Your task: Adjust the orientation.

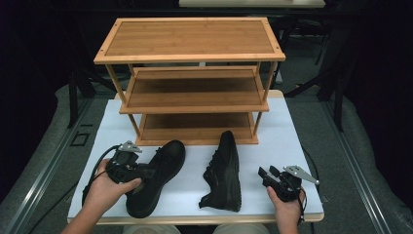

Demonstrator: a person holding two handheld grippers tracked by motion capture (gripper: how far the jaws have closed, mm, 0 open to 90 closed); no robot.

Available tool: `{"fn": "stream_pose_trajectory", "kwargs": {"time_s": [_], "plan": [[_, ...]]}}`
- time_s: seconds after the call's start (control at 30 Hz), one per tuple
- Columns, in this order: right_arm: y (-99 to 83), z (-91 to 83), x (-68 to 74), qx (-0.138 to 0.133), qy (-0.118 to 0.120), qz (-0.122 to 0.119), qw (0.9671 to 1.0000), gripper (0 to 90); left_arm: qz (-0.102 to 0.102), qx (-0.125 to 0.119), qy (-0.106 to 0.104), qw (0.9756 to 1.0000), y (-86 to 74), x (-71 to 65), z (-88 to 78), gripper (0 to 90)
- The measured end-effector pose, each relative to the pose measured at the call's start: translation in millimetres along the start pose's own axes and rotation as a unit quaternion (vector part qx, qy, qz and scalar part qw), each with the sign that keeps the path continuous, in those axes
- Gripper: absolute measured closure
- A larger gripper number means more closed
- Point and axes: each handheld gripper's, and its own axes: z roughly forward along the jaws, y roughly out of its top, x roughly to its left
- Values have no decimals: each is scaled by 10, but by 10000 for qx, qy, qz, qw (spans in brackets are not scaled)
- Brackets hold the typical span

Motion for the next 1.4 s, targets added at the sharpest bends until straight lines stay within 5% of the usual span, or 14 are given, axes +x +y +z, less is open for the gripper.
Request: {"fn": "stream_pose_trajectory", "kwargs": {"time_s": [0.27,0.43,0.6,0.93,1.1,1.3,1.4], "plan": [[-4,10,-4,-47,33,27,10000,490,-92,669,88,9977,111,-2,100,739],[-8,23,-5,-95,47,43,9999,488,-105,1175,154,9929,242,-14,120,755],[0,6,-10,-46,44,37,10000,486,51,1427,245,9895,307,-30,146,811],[0,4,-22,-58,49,55,10000,485,199,1322,257,9907,339,-28,72,846],[-1,10,-12,-29,49,54,10000,484,121,1179,173,9928,452,50,15,846],[0,8,-15,-43,43,65,10000,483,-20,1034,403,9938,633,187,93,846],[3,3,-23,10,43,68,10000,483,-258,972,496,9937,737,296,186,846]]}}
